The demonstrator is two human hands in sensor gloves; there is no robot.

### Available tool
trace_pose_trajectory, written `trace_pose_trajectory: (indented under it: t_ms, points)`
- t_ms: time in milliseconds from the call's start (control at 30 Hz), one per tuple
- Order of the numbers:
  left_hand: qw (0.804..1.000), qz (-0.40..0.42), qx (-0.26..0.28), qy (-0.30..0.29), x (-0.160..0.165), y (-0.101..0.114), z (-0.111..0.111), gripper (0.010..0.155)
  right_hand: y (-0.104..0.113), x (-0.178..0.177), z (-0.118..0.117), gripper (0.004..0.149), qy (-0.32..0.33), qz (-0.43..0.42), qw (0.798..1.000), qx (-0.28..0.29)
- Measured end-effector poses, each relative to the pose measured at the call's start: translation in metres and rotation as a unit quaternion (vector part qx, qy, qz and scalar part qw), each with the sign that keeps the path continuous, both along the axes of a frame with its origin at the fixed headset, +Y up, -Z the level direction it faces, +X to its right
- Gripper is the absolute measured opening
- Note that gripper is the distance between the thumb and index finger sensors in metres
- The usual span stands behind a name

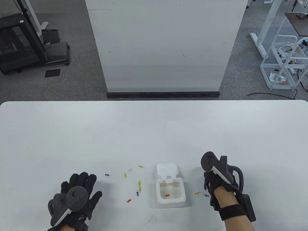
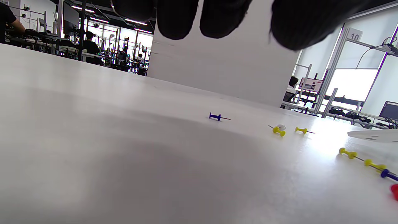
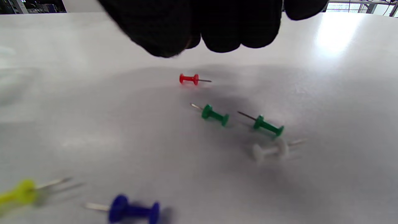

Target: Press to open box and store push pins

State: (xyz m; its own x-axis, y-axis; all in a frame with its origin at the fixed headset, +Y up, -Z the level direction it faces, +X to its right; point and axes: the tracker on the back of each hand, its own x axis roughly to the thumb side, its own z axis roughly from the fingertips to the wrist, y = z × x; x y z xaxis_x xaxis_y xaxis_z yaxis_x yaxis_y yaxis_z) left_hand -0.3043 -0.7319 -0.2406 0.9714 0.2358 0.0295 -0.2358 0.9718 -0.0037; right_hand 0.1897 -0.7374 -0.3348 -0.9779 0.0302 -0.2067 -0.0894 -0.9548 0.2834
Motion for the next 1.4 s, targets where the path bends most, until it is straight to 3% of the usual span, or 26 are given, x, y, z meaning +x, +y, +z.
trace_pose_trajectory:
  t_ms: [100,200,433,700,900,1100,1400]
  points:
    - [1.000,0.000,0.000,0.001,0.000,0.000,0.000,0.072,-0.014,-0.002,-0.002,0.050,0.001,0.026,1.000,-0.014]
    - [1.000,0.002,0.000,0.003,-0.001,0.000,0.000,0.072,-0.021,-0.009,-0.001,0.045,0.011,0.054,0.998,0.018]
    - [1.000,-0.001,-0.004,0.001,0.000,-0.001,0.000,0.072,-0.024,-0.012,0.001,0.040,0.018,0.074,0.996,0.036]
    - [1.000,-0.001,-0.003,0.003,0.000,0.000,0.000,0.072,-0.025,-0.012,-0.002,0.044,0.012,0.084,0.996,0.005]
    - [1.000,-0.001,-0.003,0.002,0.000,-0.001,-0.001,0.072,-0.017,-0.006,-0.002,0.044,-0.002,0.041,0.999,-0.001]
    - [1.000,0.001,-0.003,0.000,0.000,-0.001,-0.001,0.072,0.011,-0.021,0.008,0.046,0.013,-0.012,0.999,0.028]
    - [1.000,0.001,0.000,-0.002,0.001,-0.001,0.000,0.072,0.050,-0.096,0.049,0.046,0.156,-0.046,0.985,0.065]
